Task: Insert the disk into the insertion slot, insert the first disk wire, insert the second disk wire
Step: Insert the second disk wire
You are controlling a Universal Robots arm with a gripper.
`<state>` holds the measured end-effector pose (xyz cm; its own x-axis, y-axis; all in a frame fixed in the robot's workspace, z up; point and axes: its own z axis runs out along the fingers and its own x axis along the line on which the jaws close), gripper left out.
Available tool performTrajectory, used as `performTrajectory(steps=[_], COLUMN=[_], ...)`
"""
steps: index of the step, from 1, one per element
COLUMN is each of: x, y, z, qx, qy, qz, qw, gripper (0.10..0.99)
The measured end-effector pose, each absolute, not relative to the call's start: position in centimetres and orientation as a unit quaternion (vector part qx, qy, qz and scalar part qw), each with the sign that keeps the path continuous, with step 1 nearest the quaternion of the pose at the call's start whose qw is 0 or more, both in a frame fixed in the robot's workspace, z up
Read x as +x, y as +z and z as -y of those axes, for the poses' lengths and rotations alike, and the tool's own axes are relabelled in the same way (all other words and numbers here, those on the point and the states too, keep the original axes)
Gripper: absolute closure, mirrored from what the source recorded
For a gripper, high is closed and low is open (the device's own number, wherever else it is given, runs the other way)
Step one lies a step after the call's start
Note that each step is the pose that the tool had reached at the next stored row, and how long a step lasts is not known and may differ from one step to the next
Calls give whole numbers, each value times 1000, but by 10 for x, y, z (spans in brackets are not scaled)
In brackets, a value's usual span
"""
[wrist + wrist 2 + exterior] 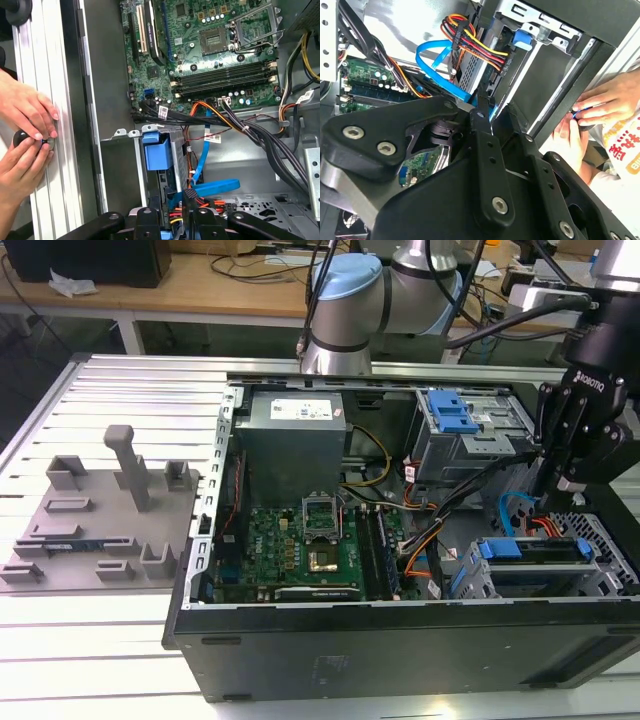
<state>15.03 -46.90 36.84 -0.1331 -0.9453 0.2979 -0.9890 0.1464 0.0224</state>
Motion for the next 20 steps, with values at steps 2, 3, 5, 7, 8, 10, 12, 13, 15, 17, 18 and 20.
performTrajectory(steps=[2,3,5,7,8,10,12,13,15,17,18,20], x=[150,150,150,150,150,150,150,150,150,150,150,150], y=[368,368,367,367,367,366,366,365,365,365,364,364], z=[469,469,469,469,469,469,469,469,469,469,469,469], qx=[647,647,647,647,647,647,647,647,647,647,647,647], qy=[90,90,90,90,90,90,90,90,90,90,90,90], qz=[747,747,747,747,747,747,747,747,747,747,747,747], qw=[121,121,121,121,121,121,121,121,121,121,121,121], gripper=[851,922,922,922,922,922,922,922,922,922,922,847])
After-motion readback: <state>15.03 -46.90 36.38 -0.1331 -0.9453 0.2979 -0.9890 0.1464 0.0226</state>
